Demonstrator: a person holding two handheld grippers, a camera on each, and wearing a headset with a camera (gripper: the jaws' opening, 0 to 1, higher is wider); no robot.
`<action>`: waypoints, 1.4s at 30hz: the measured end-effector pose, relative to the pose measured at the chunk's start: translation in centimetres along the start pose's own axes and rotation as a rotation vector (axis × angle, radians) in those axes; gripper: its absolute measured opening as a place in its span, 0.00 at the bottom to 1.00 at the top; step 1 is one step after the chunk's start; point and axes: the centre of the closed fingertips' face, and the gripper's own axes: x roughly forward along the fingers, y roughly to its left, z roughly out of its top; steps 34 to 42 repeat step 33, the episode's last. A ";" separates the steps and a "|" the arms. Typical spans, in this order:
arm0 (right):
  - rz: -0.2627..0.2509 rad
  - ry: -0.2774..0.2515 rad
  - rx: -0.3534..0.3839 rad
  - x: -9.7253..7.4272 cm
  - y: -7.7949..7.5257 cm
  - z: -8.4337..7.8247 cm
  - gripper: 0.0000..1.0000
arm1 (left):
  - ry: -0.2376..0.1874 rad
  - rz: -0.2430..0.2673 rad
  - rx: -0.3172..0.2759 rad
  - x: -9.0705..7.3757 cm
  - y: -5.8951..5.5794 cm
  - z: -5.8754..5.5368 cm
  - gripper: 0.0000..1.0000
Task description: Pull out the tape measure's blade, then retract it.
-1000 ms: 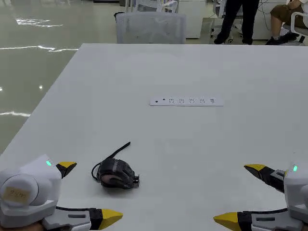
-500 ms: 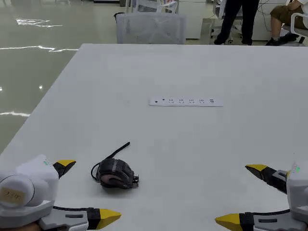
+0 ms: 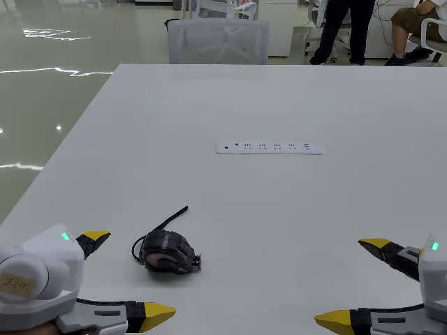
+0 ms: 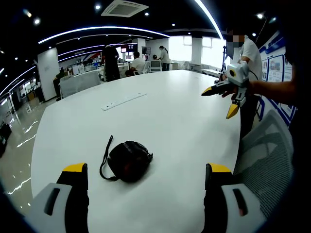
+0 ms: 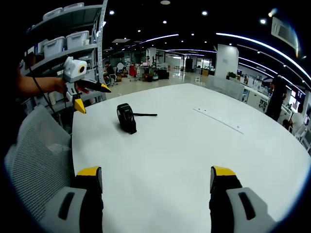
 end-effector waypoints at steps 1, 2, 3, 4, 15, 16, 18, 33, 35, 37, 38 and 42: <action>0.000 0.000 0.000 0.0 0.0 0.0 0.94 | 0.001 0.000 -0.001 0.0 -0.1 0.0 0.99; 0.000 0.001 0.002 0.0 -0.1 -0.1 0.94 | 0.001 0.001 0.000 0.0 0.0 0.0 0.99; -0.001 0.002 0.003 0.1 0.0 -0.1 0.94 | 0.001 0.001 0.000 0.0 0.0 0.0 0.99; -0.001 0.003 0.003 0.1 0.0 -0.1 0.94 | 0.001 0.003 0.000 0.1 0.3 -0.2 0.99; 0.003 0.007 0.000 0.0 0.1 0.0 0.94 | -0.005 0.011 0.000 0.0 0.8 -0.4 0.99; 0.003 0.008 -0.001 0.0 0.1 0.0 0.94 | -0.005 0.010 -0.002 0.0 0.8 -0.4 0.99; 0.003 0.007 -0.002 0.0 0.2 0.0 0.94 | -0.003 0.009 -0.001 0.0 0.7 -0.4 0.99; 0.004 0.011 -0.001 -0.2 0.2 -0.2 0.94 | -0.002 0.006 0.002 0.1 0.4 -0.4 0.99; 0.004 0.011 -0.001 -0.2 0.2 -0.2 0.94 | -0.002 0.006 0.002 0.1 0.4 -0.4 0.99; 0.004 0.011 -0.001 -0.2 0.2 -0.2 0.94 | -0.002 0.006 0.002 0.1 0.4 -0.4 0.99; 0.004 0.011 -0.001 -0.2 0.2 -0.2 0.94 | -0.002 0.006 0.002 0.1 0.4 -0.4 0.99; 0.004 0.011 -0.001 -0.2 0.2 -0.2 0.94 | -0.002 0.006 0.002 0.1 0.4 -0.4 0.99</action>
